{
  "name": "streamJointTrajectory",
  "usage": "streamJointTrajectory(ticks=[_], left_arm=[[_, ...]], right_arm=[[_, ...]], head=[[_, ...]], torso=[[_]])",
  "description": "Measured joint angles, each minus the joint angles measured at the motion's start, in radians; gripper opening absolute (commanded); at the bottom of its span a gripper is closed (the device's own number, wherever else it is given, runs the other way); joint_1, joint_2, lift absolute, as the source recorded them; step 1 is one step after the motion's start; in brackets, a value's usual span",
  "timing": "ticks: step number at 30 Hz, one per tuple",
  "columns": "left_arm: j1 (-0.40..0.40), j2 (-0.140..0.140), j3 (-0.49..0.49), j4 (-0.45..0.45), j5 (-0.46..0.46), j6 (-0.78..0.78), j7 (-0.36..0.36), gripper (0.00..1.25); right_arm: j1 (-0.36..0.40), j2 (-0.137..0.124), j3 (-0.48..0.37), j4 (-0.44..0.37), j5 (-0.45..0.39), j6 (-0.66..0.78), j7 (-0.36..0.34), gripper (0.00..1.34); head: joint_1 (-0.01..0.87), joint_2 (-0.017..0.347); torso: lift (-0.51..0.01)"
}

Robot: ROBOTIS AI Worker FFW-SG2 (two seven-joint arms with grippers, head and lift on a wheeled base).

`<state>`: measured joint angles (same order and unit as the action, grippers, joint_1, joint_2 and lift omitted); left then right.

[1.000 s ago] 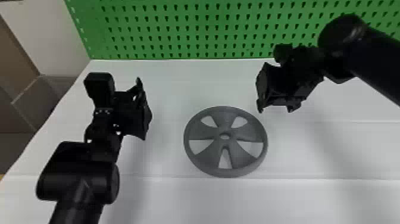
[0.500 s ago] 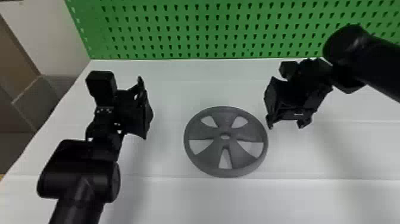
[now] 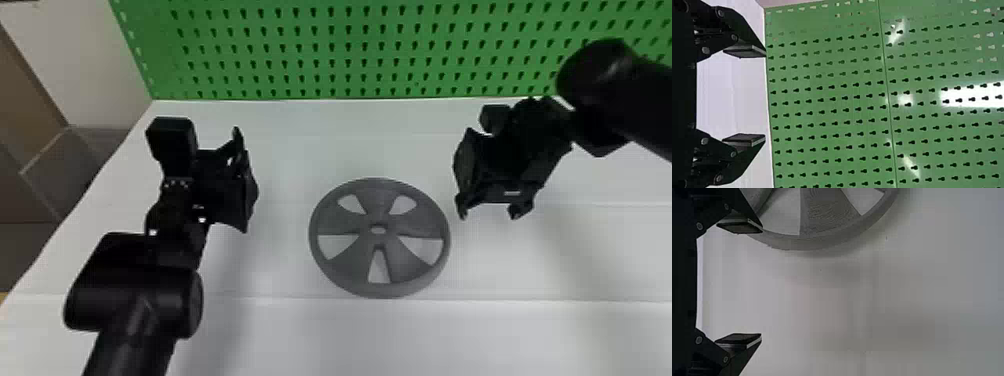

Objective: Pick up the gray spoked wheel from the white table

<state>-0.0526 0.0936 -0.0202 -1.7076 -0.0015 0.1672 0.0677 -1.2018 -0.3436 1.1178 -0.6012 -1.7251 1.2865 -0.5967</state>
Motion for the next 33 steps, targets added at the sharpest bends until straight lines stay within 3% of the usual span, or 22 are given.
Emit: streamJointTrajectory(ticks=[19,26,33], left_arm=[[-0.004,0.0,-0.001,0.003,0.0,0.0,0.001,0.76],[-0.005,0.001,-0.001,0.005,0.002,0.0,0.001,0.76],[-0.006,0.002,0.0,0.005,0.005,0.0,0.0,0.76]], right_arm=[[-0.003,0.001,0.025,0.001,0.002,-0.022,0.009,1.03],[-0.009,0.0,0.071,0.001,0.08,-0.05,0.214,1.03],[-0.012,0.004,0.121,0.001,0.103,-0.069,0.248,1.03]], head=[[0.779,0.098],[0.779,0.098],[0.779,0.098]], torso=[[-0.073],[-0.073],[-0.073]])
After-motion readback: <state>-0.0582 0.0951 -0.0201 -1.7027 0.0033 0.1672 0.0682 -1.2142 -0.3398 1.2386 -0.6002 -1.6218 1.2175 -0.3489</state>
